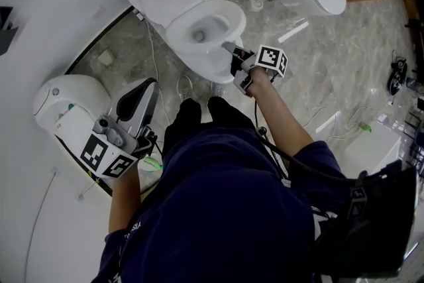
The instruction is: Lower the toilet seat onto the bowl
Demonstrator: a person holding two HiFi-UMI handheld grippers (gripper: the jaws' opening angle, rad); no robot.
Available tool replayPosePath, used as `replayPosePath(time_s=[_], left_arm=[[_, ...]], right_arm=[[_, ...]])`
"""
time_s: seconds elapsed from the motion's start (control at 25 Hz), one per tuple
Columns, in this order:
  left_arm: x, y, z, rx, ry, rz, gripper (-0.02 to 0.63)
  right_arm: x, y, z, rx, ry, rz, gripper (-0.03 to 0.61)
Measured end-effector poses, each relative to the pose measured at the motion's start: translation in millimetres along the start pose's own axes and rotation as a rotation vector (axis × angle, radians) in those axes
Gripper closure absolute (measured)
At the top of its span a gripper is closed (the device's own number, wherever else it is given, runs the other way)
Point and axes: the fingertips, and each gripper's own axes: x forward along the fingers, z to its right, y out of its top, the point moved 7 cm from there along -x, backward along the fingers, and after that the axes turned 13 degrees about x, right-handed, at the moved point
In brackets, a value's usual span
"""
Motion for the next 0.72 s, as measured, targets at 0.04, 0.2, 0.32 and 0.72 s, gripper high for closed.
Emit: replayPosePath(time_s=[0.04, 0.2, 0.32, 0.72], left_arm=[[0.5, 0.4, 1.2, 0.002, -0.002, -0.001, 0.611], [4.9, 1.8, 4.6, 0.010, -0.012, -0.009, 0.611], [7.1, 1.7, 7.3, 0.015, -0.015, -0.015, 0.611], [11.8, 2.2, 16.0, 0.022, -0.025, -0.035, 0.611]], right_arm=[[-2.0, -1.4, 2.1, 0.010, 0.004, 0.003, 0.525], [-8.6, -4.1, 14.1, 0.050, 0.001, 0.020, 0.492], [-12.6, -5.1, 24.0, 0.065, -0.019, 0.027, 0.491], [-18.9, -7.3, 39.4, 0.085, -0.053, 0.030, 0.483]])
